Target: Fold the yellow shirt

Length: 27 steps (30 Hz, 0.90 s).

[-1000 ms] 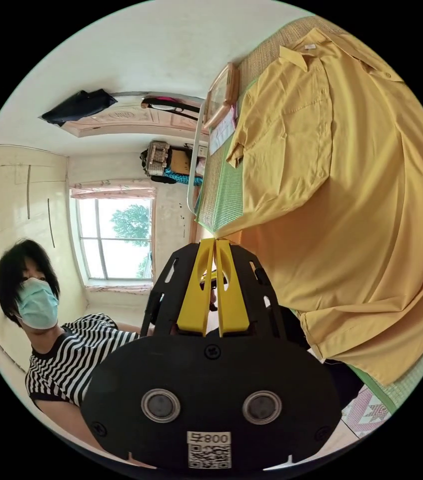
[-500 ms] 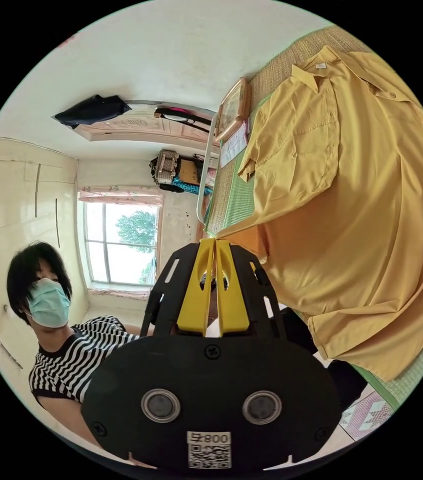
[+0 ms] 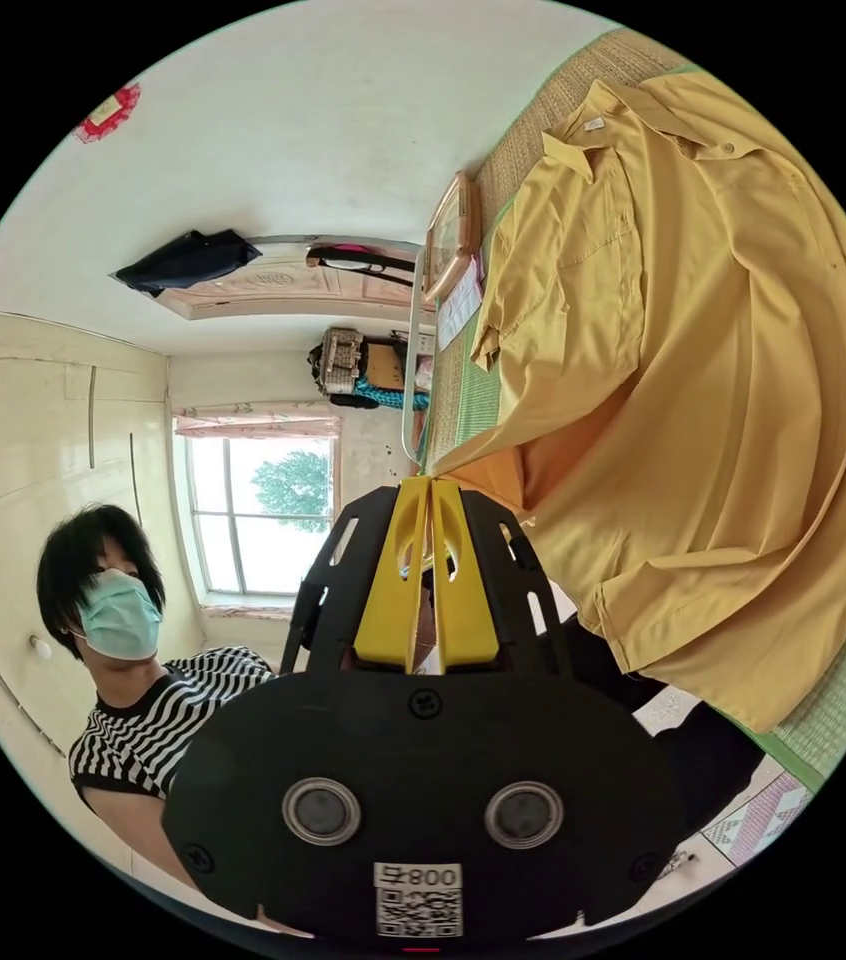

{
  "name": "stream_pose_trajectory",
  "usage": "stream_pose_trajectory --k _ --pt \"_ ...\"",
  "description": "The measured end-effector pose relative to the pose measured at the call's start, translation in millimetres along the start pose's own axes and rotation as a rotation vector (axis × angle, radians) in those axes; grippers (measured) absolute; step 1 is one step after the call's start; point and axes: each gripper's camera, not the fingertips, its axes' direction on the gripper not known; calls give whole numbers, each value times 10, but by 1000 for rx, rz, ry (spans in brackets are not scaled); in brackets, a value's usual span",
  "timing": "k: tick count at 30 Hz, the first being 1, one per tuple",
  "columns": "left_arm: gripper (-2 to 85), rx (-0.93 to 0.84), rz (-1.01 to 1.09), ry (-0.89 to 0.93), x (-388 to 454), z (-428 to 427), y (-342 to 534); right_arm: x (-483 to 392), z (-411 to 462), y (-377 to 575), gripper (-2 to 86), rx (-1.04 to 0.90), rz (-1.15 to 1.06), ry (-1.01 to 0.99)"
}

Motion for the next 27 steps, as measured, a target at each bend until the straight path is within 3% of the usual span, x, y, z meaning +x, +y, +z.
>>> stream_pose_trajectory --k 4,7,16,21,27 --pt "103 -76 57 -114 148 197 -351 -17 3 -6 0 -4 -17 -2" --pt "64 -129 49 -62 132 325 -513 -11 4 -2 0 -9 -23 -6" --pt "20 -19 56 -34 144 -216 -667 66 -43 30 0 -14 -18 -10" --pt "16 56 58 -69 69 -637 -787 236 350 48 1 -120 4 118" --pt "9 -93 38 -189 48 -369 -889 833 1063 228 1 -302 109 325"
